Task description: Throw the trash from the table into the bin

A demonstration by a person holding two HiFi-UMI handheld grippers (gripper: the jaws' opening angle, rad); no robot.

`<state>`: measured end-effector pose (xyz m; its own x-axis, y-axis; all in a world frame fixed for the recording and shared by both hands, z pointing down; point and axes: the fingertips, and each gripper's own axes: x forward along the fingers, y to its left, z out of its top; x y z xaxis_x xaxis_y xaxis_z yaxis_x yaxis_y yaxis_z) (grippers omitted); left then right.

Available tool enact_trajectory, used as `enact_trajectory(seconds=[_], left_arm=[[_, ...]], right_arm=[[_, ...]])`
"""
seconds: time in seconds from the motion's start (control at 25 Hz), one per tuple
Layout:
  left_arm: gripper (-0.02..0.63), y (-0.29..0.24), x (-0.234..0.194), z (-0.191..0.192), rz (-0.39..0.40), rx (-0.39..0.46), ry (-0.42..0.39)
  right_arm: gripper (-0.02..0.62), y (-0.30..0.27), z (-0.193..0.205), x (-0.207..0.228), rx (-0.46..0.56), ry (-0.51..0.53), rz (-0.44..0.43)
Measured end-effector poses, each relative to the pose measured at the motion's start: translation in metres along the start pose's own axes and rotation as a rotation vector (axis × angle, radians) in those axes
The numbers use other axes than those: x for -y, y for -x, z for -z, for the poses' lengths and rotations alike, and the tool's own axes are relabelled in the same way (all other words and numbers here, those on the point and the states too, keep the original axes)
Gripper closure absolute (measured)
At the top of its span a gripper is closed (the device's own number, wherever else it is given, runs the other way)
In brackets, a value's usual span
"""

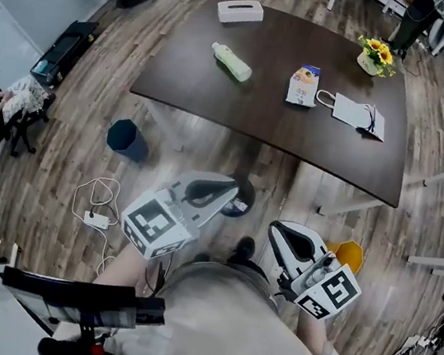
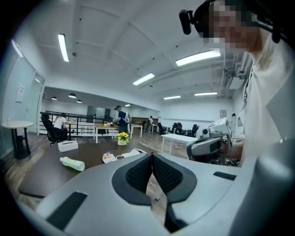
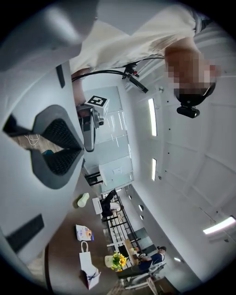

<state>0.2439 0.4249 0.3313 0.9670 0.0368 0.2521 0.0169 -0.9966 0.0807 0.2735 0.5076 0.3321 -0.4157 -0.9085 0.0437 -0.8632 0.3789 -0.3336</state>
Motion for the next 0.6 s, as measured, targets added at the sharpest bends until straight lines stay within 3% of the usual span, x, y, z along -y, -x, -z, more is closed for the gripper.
enact_trajectory(seconds=[0.16,0.32,0.6], left_arm=[[0.592,-0.033,-0.003,-0.015,0.048,-0.001,0.024],[0.592,-0.058,-0.023,-0.039,-0.007,0.059,0.093],[0.592,-0.088,-0.022,-0.056,-0.027,0.053,0.057]], right_arm=[[0.582,0.015,-0.014,0.048,0.018,-0.043,0.009],[0.582,0.030,-0.022,0.094,0.044,-0.114,0.040],[0.581,0.046,-0.033,0.138,0.085,-0.169,0.024]])
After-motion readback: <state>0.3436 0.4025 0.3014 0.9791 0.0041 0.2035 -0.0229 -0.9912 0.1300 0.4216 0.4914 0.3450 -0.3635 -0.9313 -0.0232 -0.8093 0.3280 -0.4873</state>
